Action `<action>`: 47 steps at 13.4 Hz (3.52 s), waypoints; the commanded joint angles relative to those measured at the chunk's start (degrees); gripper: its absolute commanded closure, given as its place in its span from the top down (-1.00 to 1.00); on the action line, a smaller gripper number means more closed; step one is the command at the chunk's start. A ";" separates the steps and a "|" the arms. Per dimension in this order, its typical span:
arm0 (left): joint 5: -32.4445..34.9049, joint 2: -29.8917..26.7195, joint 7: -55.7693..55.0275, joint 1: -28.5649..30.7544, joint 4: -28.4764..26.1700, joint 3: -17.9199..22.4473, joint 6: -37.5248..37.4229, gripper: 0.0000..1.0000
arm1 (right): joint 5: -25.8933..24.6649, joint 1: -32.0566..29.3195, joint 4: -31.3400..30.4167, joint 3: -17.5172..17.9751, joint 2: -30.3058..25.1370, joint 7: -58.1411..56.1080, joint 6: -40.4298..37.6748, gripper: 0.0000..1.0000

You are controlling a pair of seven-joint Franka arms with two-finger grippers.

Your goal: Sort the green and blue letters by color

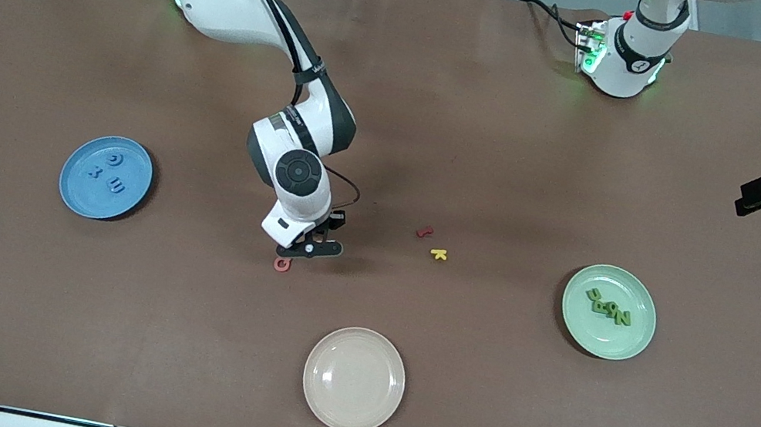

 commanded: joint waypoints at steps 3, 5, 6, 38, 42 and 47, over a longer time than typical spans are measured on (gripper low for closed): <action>-0.16 -1.35 0.93 0.10 -0.94 -0.36 0.87 1.00 | -0.09 -2.06 -1.74 -0.21 -11.97 -1.63 -13.96 -0.70; -0.16 -1.35 0.93 0.19 -0.94 -1.14 0.87 1.00 | -0.18 -4.96 -2.17 -0.29 -16.98 -7.76 -19.94 -0.70; -0.07 -1.35 0.93 0.19 -0.94 -1.15 0.87 1.00 | -0.18 -6.80 -2.96 -0.38 -19.18 -12.23 -22.41 -0.70; 0.02 -0.91 1.01 0.10 -0.76 -3.17 1.13 1.00 | -0.62 -40.13 -38.12 -0.38 -22.62 -50.34 12.72 -0.58; 0.02 -0.91 0.93 0.19 -0.76 -3.17 0.96 1.00 | -0.62 -40.13 -38.30 -0.38 -23.50 -50.16 12.11 0.55; -0.33 -0.83 0.93 0.27 -0.58 -3.17 1.04 1.00 | -0.62 -40.39 -36.46 -0.38 -31.31 -49.46 4.49 0.69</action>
